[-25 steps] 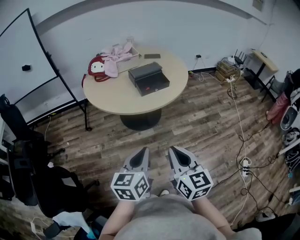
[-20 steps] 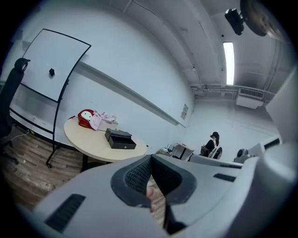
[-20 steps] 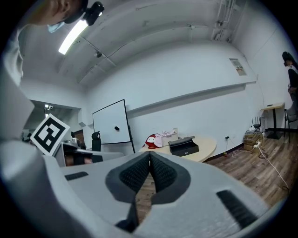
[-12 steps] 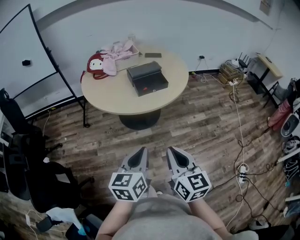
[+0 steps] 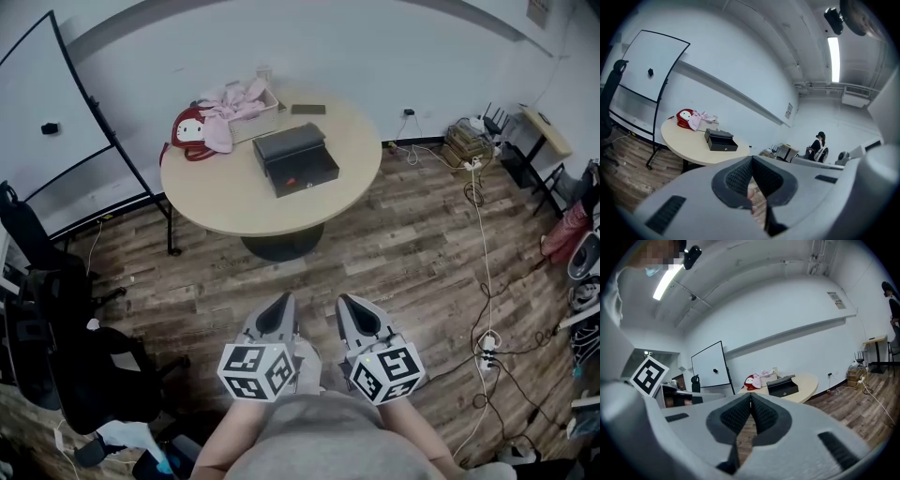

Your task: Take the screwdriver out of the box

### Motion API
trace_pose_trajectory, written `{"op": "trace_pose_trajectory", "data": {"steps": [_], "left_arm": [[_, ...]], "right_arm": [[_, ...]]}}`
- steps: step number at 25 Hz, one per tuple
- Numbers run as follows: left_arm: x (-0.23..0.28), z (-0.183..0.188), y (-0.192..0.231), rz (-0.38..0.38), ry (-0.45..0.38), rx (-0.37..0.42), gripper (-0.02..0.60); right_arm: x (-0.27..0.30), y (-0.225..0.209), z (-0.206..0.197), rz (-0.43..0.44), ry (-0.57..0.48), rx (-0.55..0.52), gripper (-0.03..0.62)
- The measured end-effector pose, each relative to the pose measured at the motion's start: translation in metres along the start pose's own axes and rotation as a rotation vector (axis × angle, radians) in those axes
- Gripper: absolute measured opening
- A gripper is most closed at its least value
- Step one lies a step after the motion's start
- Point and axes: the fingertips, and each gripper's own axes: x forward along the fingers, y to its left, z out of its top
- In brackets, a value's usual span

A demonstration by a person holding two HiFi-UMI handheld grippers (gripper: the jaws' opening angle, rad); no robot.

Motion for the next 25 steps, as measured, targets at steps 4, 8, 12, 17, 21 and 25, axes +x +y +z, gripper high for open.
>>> {"op": "trace_pose_trajectory", "data": {"steps": [4, 8, 12, 17, 21, 25], "left_arm": [[0.026, 0.01, 0.018, 0.007, -0.008, -0.011, 0.003], [0.055, 0.023, 0.039, 0.014, -0.015, -0.025, 0.003], [0.087, 0.039, 0.061, 0.019, -0.006, -0.027, 0.003], [0.125, 0.067, 0.09, 0.018, 0.004, -0.022, 0.003], [0.156, 0.088, 0.116, 0.014, 0.016, -0.011, 0.003], [0.188, 0.101, 0.137, 0.002, 0.026, -0.016, 0.003]], "right_arm": [[0.028, -0.011, 0.004, 0.007, 0.006, -0.008, 0.0], [0.061, -0.023, 0.012, 0.01, 0.007, -0.016, 0.0], [0.1, -0.035, 0.025, 0.015, 0.008, -0.029, 0.0], [0.154, -0.049, 0.045, 0.012, 0.006, -0.037, 0.0], [0.197, -0.06, 0.057, 0.005, 0.011, -0.04, 0.0], [0.235, -0.073, 0.065, -0.001, 0.022, -0.052, 0.0]]}}
